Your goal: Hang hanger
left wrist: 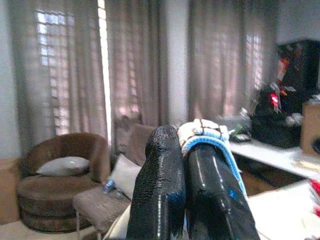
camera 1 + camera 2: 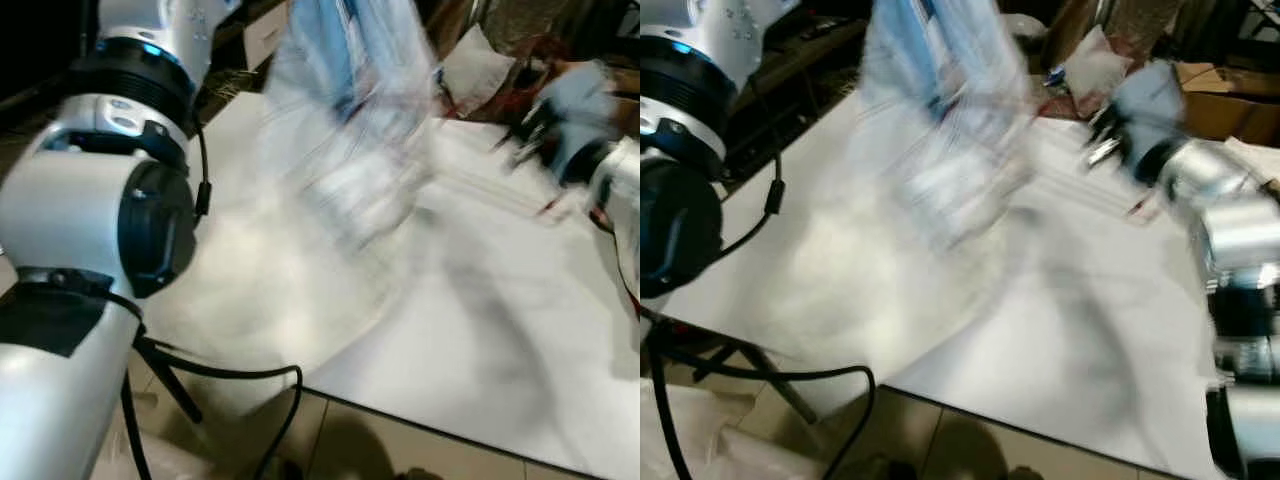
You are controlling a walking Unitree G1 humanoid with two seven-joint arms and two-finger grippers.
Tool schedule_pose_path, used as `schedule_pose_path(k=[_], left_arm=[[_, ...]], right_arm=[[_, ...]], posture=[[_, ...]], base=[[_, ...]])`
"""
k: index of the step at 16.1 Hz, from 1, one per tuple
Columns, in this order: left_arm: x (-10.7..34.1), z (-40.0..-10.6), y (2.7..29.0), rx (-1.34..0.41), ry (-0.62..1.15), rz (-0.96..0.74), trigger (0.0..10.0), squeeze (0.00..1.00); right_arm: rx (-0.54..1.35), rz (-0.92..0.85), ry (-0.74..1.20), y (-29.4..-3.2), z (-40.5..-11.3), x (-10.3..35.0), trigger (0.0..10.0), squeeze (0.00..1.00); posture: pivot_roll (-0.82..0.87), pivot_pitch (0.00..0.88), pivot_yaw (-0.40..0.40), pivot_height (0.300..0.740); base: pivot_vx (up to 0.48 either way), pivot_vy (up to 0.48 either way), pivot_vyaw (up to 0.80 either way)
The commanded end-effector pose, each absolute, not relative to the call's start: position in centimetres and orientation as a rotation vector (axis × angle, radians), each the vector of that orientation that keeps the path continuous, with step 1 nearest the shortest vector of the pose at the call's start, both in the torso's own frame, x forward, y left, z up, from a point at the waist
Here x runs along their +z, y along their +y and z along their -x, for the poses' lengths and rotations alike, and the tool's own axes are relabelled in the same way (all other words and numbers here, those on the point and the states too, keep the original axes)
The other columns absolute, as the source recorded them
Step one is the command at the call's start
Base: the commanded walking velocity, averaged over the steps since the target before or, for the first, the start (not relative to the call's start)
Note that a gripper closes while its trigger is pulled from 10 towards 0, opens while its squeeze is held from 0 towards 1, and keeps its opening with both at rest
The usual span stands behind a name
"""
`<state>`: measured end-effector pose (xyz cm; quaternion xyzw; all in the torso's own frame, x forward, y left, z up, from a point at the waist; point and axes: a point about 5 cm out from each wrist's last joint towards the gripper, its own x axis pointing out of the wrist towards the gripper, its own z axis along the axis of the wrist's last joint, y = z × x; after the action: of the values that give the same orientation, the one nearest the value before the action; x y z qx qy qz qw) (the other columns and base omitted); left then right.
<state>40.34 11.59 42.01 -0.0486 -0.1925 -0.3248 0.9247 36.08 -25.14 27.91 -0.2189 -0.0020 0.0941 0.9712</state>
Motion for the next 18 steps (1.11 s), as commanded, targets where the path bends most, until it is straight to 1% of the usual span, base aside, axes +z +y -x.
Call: schedule_pose_path(k=[1, 2, 3, 4, 5, 6, 7, 8, 9, 10, 11, 12, 13, 14, 15, 16, 17, 18], left_arm=[[45.1, -39.4, 13.2, -0.606, -0.519, 0.139, 10.0, 0.00], [45.5, -39.4, 14.8, -0.529, -0.553, 0.169, 10.0, 0.00], [45.2, -39.5, 16.4, -0.454, -0.555, 0.177, 10.0, 0.00], [43.9, -39.9, 18.1, -0.378, -0.526, 0.201, 10.0, 0.00], [42.5, -40.3, 19.3, -0.318, -0.488, 0.220, 10.0, 0.00], [39.1, -41.1, 20.6, -0.240, -0.388, 0.211, 10.0, 0.00], [31.8, -41.9, 21.6, -0.157, -0.175, 0.192, 10.0, 0.00], [28.9, -42.0, 21.7, -0.141, -0.090, 0.207, 10.0, 0.00], [23.8, -41.6, 21.4, -0.120, 0.055, 0.221, 10.0, 0.00], [22.0, -41.4, 21.2, -0.117, 0.108, 0.235, 10.0, 0.00], [17.1, -40.2, 19.5, -0.176, 0.251, 0.238, 10.0, 0.00], [14.3, -38.7, 17.6, -0.281, 0.328, 0.237, 10.0, 0.00], [13.7, -37.7, 16.8, -0.350, 0.331, 0.196, 10.0, 0.00], [14.0, -37.0, 16.7, -0.402, 0.293, 0.107, 10.0, 0.00], [14.2, -36.9, 16.8, -0.419, 0.277, 0.082, 10.0, 0.00], [15.5, -36.6, 17.1, -0.465, 0.221, 0.029, 10.0, 0.00], [16.1, -36.4, 17.1, -0.498, 0.200, -0.008, 10.0, 0.00], [17.1, -35.9, 16.8, -0.572, 0.164, -0.079, 10.0, 0.00]], right_arm=[[-0.011, 0.434, -0.122, -27.9, -36.3, 31.0, 10.0, 0.00], [-0.124, 0.442, -0.226, -29.4, -36.3, 33.7, 10.0, 0.00], [-0.172, 0.455, -0.327, -29.9, -36.0, 35.9, 10.0, 0.00], [-0.156, 0.446, -0.433, -29.7, -35.7, 37.6, 10.0, 0.00], [-0.117, 0.440, -0.487, -29.2, -35.4, 38.2, 10.0, 0.00], [0.047, 0.437, -0.458, -27.8, -35.7, 36.8, 10.0, 0.00], [0.298, 0.486, -0.353, -25.6, -35.7, 32.8, 10.0, 0.00], [0.359, 0.499, -0.329, -25.0, -35.5, 31.5, 10.0, 0.00], [0.454, 0.509, -0.283, -24.4, -34.9, 29.5, 10.0, 0.00], [0.488, 0.522, -0.269, -24.3, -34.7, 28.9, 10.0, 0.00], [0.591, 0.554, -0.218, -24.2, -33.3, 27.4, 10.0, 0.00], [0.639, 0.572, -0.165, -24.7, -32.2, 26.5, 10.0, 0.00], [0.649, 0.587, -0.138, -25.1, -31.7, 26.3, 10.0, 0.00], [0.653, 0.619, -0.114, -25.4, -31.2, 26.2, 10.0, 0.00], [0.651, 0.632, -0.104, -25.6, -31.1, 26.2, 10.0, 0.00], [0.640, 0.669, -0.073, -26.0, -30.8, 26.0, 10.0, 0.00], [0.627, 0.690, -0.045, -26.2, -30.8, 25.7, 10.0, 0.00], [0.602, 0.739, 0.024, -26.5, -30.8, 24.8, 10.0, 0.00]], posture=[[-0.12, 0.000, 0.051, 0.740], [-0.12, 0.000, 0.051, 0.740], [-0.12, 0.000, 0.053, 0.740], [-0.12, 0.000, 0.059, 0.740], [-0.13, 0.000, 0.063, 0.740], [-0.13, 0.000, 0.067, 0.740], [-0.13, 0.000, 0.070, 0.740], [-0.13, 0.000, 0.069, 0.740], [-0.13, 0.000, 0.073, 0.740], [-0.13, 0.000, 0.073, 0.740], [-0.14, 0.000, 0.081, 0.740], [-0.14, 0.000, 0.088, 0.740], [-0.14, 0.000, 0.091, 0.740], [-0.14, 0.000, 0.092, 0.740], [-0.14, 0.000, 0.093, 0.740], [-0.14, 0.000, 0.092, 0.740], [-0.14, 0.000, 0.091, 0.740], [-0.14, 0.000, 0.093, 0.740]], base=[[0.000, 0.000, 0.00], [0.000, 0.000, 0.00], [0.000, 0.000, 0.00], [0.000, 0.000, 0.00], [0.000, 0.000, 0.00], [0.000, 0.000, 0.00], [0.000, 0.000, 0.00], [0.000, 0.000, 0.00], [0.000, 0.000, 0.00], [0.000, 0.000, 0.00], [0.000, 0.000, 0.00], [0.000, 0.000, 0.00], [0.000, 0.000, 0.00], [0.000, 0.000, 0.00], [0.000, 0.000, 0.00], [0.000, 0.000, 0.00], [0.000, 0.000, 0.00], [0.000, 0.000, 0.00]])
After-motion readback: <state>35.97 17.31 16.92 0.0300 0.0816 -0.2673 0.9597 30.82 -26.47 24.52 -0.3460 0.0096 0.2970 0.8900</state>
